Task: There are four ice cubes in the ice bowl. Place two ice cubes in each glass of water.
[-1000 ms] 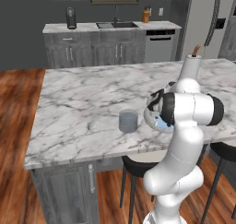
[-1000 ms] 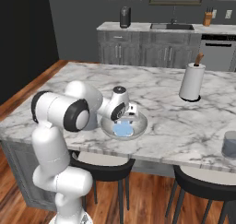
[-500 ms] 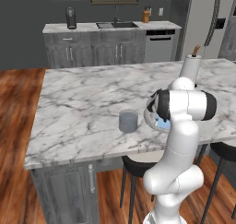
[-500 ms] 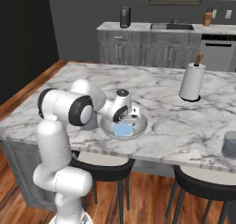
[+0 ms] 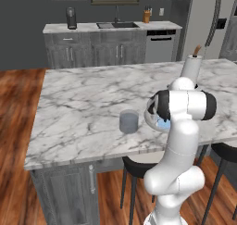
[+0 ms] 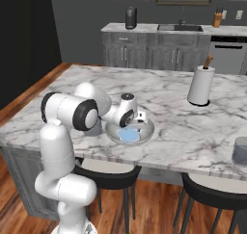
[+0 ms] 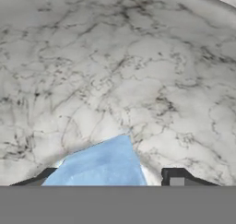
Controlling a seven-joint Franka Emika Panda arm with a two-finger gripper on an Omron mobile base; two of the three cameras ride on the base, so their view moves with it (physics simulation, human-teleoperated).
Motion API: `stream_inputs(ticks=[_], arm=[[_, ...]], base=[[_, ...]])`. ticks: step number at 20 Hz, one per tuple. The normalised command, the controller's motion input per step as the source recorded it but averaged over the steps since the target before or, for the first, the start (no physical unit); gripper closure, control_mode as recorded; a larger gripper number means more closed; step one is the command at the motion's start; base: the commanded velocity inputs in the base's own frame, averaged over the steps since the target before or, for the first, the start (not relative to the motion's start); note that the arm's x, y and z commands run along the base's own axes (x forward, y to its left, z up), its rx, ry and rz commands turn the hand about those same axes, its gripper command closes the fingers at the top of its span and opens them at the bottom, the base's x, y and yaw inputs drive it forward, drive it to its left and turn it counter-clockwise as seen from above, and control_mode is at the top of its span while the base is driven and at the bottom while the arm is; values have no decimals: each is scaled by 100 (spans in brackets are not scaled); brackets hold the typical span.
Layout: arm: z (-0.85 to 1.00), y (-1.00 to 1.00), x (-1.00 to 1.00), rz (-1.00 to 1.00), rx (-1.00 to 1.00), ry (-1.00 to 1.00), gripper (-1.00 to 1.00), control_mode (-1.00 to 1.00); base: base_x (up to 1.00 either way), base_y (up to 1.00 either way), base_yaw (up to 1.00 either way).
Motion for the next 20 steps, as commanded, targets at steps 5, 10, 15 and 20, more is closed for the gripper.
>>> stream_inputs(ticks=[5, 10, 15, 20], arm=[[14, 5, -24, -2, 4, 3, 100, -100], [70, 24, -37, -2, 11, 1, 100, -100], [87, 10, -54, -3, 9, 0, 100, -100], [53, -6, -68, -26, 1, 2, 100, -100]], base=[[0, 0, 0], [0, 0, 0], [0, 0, 0], [0, 0, 0]])
